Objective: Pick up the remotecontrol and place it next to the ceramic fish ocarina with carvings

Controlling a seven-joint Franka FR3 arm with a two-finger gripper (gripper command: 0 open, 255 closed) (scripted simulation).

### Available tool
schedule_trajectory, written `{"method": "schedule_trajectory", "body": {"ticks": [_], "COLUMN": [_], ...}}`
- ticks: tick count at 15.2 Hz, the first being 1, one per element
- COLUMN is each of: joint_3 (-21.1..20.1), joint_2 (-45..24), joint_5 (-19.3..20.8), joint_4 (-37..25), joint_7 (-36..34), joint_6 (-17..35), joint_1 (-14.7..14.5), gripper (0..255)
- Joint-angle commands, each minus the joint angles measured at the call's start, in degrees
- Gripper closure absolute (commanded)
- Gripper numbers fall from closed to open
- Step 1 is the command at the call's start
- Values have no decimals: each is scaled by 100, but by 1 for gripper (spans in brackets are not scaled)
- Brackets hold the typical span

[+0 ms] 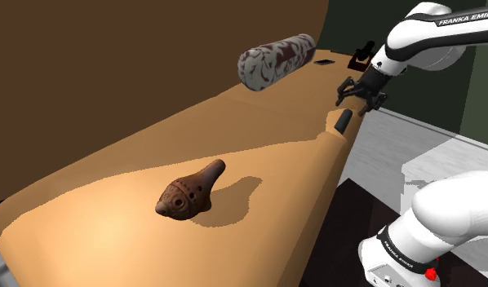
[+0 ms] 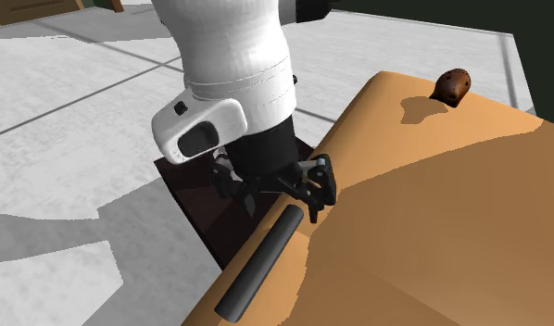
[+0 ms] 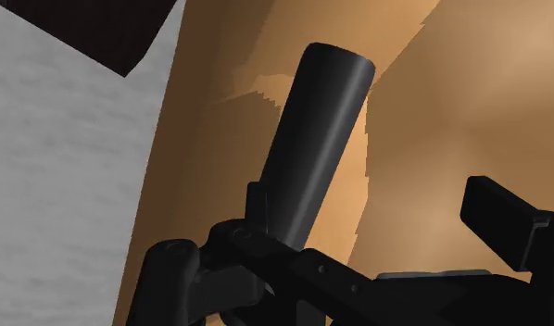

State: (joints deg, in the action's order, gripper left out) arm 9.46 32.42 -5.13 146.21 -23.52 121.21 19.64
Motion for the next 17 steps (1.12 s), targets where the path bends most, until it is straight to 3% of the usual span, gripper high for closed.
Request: {"method": "schedule_trajectory", "body": {"ticks": [1, 3, 10, 17], "joint_3": [178, 294, 315, 318], "joint_2": [-106, -154, -556, -593], "joint_5": [-195, -352, -523, -540], "joint_4": [191, 360, 597, 614], "joint_7": [-360, -609, -504, -493], "joint_6": [509, 871, 1511, 1564], "joint_1": [235, 393, 255, 242], "gripper": [0, 0, 0, 0]}}
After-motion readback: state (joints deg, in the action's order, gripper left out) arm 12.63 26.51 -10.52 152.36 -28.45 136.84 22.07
